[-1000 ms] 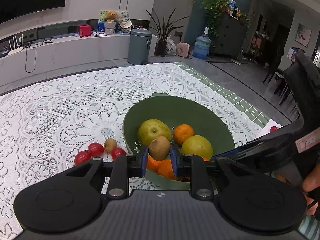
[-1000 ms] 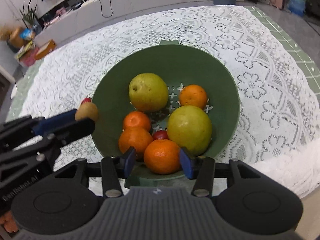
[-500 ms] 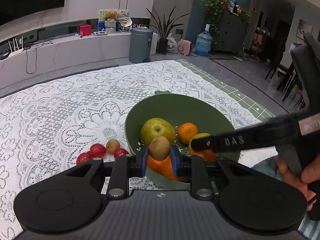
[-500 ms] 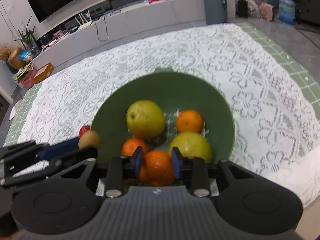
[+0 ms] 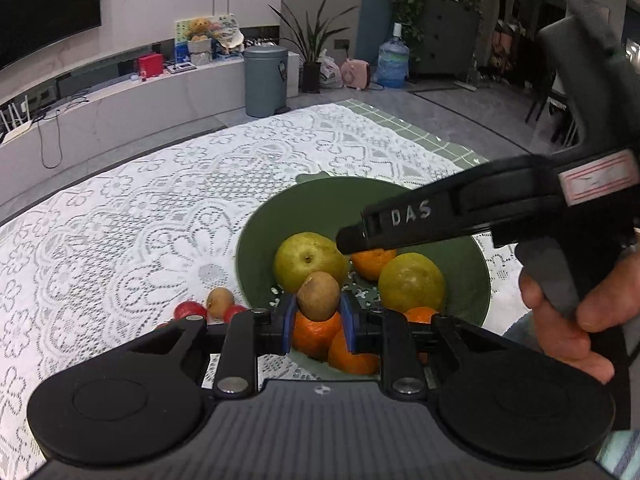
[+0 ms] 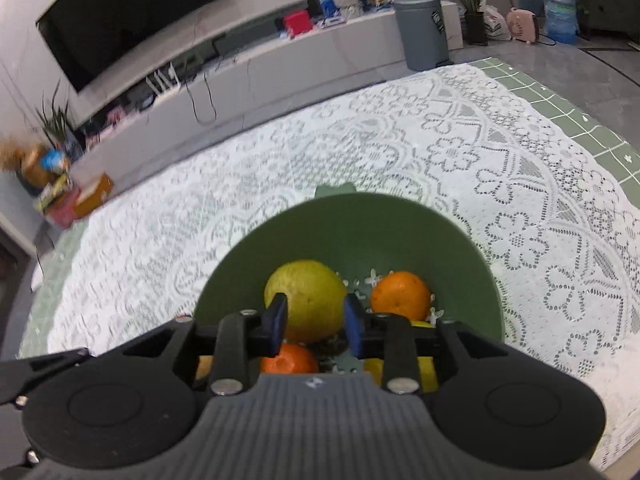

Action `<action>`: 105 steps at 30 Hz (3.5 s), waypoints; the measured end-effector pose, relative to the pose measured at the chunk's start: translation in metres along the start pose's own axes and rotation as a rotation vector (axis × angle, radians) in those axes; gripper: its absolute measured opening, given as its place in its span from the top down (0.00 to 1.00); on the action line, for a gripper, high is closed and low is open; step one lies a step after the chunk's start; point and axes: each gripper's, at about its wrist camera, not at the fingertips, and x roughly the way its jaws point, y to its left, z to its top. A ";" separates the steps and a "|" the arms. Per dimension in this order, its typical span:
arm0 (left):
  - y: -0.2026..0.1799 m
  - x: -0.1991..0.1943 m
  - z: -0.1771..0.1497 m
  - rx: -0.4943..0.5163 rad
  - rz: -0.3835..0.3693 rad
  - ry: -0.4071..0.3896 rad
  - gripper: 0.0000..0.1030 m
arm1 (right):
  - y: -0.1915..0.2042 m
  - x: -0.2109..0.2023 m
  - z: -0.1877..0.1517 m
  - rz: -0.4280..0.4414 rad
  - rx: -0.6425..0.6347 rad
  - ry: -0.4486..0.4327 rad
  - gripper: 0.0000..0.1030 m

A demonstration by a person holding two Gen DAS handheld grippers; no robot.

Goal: Organize fruits
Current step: 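Lower the orange and kiwi into the colander and open both tools, then withdraw both tools toward the red plums beside the colander, then close the right tool on a red plum while the left tool grasps another plum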

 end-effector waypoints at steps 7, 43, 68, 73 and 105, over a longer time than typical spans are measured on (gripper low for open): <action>-0.007 0.022 0.008 0.016 -0.006 0.052 0.74 | -0.004 -0.007 -0.001 0.020 0.033 -0.047 0.63; -0.006 -0.007 -0.007 -0.017 -0.048 -0.008 0.23 | -0.007 -0.020 -0.007 0.054 0.033 -0.123 0.37; 0.098 -0.068 -0.038 -0.199 0.056 -0.109 0.23 | 0.077 -0.037 -0.047 0.036 -0.421 -0.302 0.36; 0.103 -0.061 -0.049 -0.152 0.053 -0.106 0.26 | 0.097 -0.030 -0.059 0.013 -0.556 -0.295 0.46; 0.126 0.017 -0.056 -0.054 -0.047 -0.041 0.45 | 0.174 0.069 -0.016 0.008 -1.169 0.385 0.68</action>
